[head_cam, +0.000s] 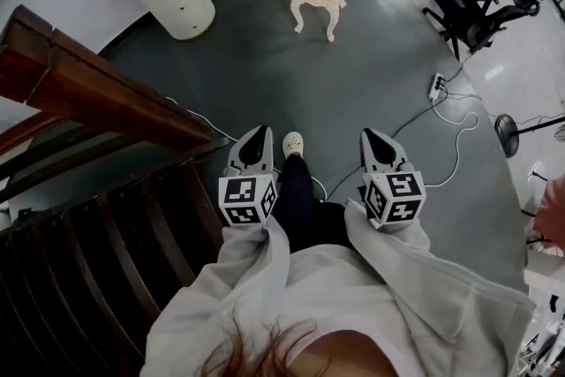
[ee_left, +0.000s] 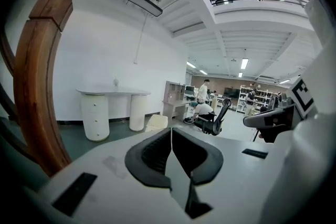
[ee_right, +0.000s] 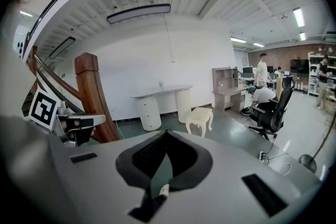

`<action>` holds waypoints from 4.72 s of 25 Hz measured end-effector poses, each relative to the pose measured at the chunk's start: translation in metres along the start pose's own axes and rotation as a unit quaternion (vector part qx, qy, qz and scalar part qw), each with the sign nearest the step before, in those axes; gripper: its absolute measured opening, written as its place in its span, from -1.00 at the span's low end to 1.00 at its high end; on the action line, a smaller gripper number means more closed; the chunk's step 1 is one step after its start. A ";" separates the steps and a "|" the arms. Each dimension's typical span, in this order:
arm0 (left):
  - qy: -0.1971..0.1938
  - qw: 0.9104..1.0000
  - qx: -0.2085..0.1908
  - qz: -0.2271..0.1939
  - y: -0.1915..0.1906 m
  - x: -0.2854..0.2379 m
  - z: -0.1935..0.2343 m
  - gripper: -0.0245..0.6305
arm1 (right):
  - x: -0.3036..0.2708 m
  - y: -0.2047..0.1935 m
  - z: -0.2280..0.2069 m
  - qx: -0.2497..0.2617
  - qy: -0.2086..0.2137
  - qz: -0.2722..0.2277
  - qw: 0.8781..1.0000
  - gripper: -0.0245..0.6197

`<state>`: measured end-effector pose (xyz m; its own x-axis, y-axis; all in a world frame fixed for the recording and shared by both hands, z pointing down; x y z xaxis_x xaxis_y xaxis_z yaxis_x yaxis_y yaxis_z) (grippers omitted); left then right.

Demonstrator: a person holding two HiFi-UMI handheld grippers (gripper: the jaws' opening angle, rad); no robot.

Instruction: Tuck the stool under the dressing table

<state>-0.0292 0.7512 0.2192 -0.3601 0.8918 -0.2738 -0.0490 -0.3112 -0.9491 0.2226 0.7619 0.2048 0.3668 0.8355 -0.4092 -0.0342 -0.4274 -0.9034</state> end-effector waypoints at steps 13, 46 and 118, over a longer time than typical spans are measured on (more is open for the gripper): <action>0.006 1.000 0.004 0.016 0.033 -0.096 0.041 -0.87 | -0.092 0.041 -0.035 -0.008 0.002 0.017 1.000 -0.77; -0.033 0.999 0.008 0.014 0.108 -0.253 0.181 -0.87 | -0.285 0.133 -0.042 -0.013 -0.040 0.020 0.999 -0.77; -0.017 0.997 -0.002 0.071 0.184 -0.633 0.198 -0.87 | -0.596 0.252 -0.301 -0.012 -0.015 0.083 0.996 -0.77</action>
<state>0.0048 0.0645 0.2492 -0.3939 0.8277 -0.3996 0.0083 -0.4315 -0.9021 0.2755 0.0524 0.2601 0.3302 0.7624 -0.5565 -0.0703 -0.5681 -0.8199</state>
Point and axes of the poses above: the fingertips, and each gripper's own axes: x backward along the fingers, z to its left, y out of its top, the point moved 6 cm from there along x, backward along the fingers, and after that the axes turned 2 degrees about -z, right-handed, at the moved point
